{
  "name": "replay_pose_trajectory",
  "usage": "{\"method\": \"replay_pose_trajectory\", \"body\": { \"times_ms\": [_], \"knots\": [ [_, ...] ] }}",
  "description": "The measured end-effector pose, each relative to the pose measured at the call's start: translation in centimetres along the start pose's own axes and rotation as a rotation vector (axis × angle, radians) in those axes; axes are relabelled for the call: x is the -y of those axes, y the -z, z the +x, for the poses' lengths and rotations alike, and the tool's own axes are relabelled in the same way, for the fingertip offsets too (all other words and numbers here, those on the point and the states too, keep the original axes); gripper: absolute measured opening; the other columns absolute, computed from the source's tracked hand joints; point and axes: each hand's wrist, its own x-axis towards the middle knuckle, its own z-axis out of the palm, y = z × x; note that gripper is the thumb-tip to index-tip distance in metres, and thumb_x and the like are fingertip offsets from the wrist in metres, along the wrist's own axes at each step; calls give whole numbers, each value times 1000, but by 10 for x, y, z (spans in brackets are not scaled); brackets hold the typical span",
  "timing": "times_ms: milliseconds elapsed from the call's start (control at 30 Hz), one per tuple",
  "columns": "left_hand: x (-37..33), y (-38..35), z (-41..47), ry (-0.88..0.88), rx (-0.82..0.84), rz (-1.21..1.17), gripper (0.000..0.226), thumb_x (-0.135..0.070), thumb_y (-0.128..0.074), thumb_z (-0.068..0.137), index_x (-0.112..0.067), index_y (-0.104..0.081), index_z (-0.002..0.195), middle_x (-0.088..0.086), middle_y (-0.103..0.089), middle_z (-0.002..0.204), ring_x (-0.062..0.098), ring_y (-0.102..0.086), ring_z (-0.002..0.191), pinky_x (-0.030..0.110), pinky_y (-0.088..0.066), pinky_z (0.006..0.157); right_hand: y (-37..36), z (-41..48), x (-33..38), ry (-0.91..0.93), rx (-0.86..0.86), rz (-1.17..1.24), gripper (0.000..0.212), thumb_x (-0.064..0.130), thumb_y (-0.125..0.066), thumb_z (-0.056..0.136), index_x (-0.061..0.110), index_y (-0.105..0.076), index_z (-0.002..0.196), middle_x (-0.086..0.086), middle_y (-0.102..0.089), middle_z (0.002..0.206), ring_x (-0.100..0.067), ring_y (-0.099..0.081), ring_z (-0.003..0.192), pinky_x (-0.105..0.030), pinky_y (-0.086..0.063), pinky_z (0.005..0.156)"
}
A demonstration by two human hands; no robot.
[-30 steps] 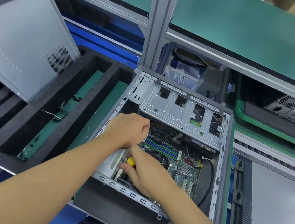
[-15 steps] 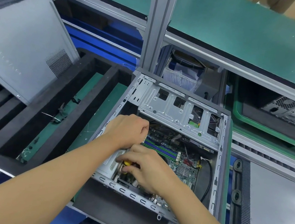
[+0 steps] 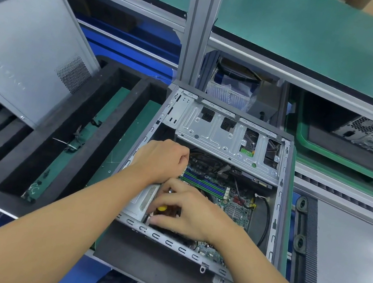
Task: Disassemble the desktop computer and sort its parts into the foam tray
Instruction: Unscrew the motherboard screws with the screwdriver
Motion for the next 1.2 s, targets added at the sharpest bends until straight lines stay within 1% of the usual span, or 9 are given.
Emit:
{"method": "replay_pose_trajectory", "body": {
  "times_ms": [133, 200, 267, 400, 600, 800, 900, 1000, 1200],
  "knots": [
    [0, 0, -1, 3, -3, 6, 26, -30, -38, 88, -31, -62, 78, -10, -64, 70, 11, -56, 55, 27, -45, 47, -6, 1, 0, -9, -105, 20, 20, 31, -72, 89, 30, -76, 109, 16, -44, 95, -1, -48, 87, -16, -42, 81],
    [0, 0, -1, -8, 4, 9, 27, -30, -38, 89, -31, -63, 79, -10, -64, 71, 9, -55, 55, 26, -40, 45, -5, 1, 1, -19, -106, 11, 36, 30, -73, 88, 39, -65, 121, 18, -52, 99, 0, -51, 90, -17, -44, 85],
    [0, 0, 0, 6, 21, 1, 26, -30, -38, 88, -31, -63, 81, -10, -65, 73, 11, -57, 57, 28, -44, 47, 0, 1, 2, -78, -80, 42, 35, 30, -74, 87, 40, -56, 115, 17, -60, 104, -2, -55, 90, -24, -48, 85],
    [0, 1, 0, 25, 27, 1, 25, -31, -38, 87, -31, -63, 81, -10, -65, 74, 14, -58, 59, 34, -52, 53, 6, -2, 0, -30, -83, 74, 21, 23, -75, 87, 26, -67, 105, 13, -56, 110, -4, -55, 96, -23, -47, 89],
    [0, 0, 0, 10, 15, 0, 26, -30, -39, 87, -31, -64, 80, -11, -64, 72, 12, -56, 57, 27, -45, 49, 8, 0, 3, 51, -64, 29, 22, 11, -69, 91, 19, -73, 111, 10, -63, 113, -3, -58, 107, -21, -43, 100],
    [-1, 1, -1, 41, 36, 0, 24, -31, -38, 85, -31, -62, 79, -9, -63, 72, 15, -58, 58, 35, -53, 53, -3, -3, 0, -1, -133, -5, 18, 36, -77, 83, 18, -76, 85, 11, -44, 100, -8, -48, 87, -22, -41, 78],
    [-1, 1, -1, 30, 43, -17, 25, -33, -37, 85, -31, -62, 80, -9, -63, 73, 16, -58, 61, 35, -53, 55, -3, -2, -5, -60, -212, 49, 24, 34, -80, 81, 25, -69, 101, 10, -52, 99, -10, -53, 90, -26, -47, 82],
    [-1, 2, 0, 22, 46, -17, 25, -31, -38, 86, -31, -63, 80, -9, -62, 72, 15, -58, 60, 35, -52, 55, -5, -2, -7, -141, -235, 190, 37, 31, -86, 74, 24, -55, 94, 8, -55, 104, -15, -60, 98, -32, -55, 84],
    [-1, 2, -1, 23, 40, -1, 26, -32, -38, 89, -32, -63, 81, -10, -64, 75, 15, -59, 61, 34, -53, 55, -16, -3, -10, -182, -309, 293, 30, 30, -90, 67, 22, -69, 88, 15, -59, 96, -3, -59, 93, -17, -48, 85]
  ]
}}
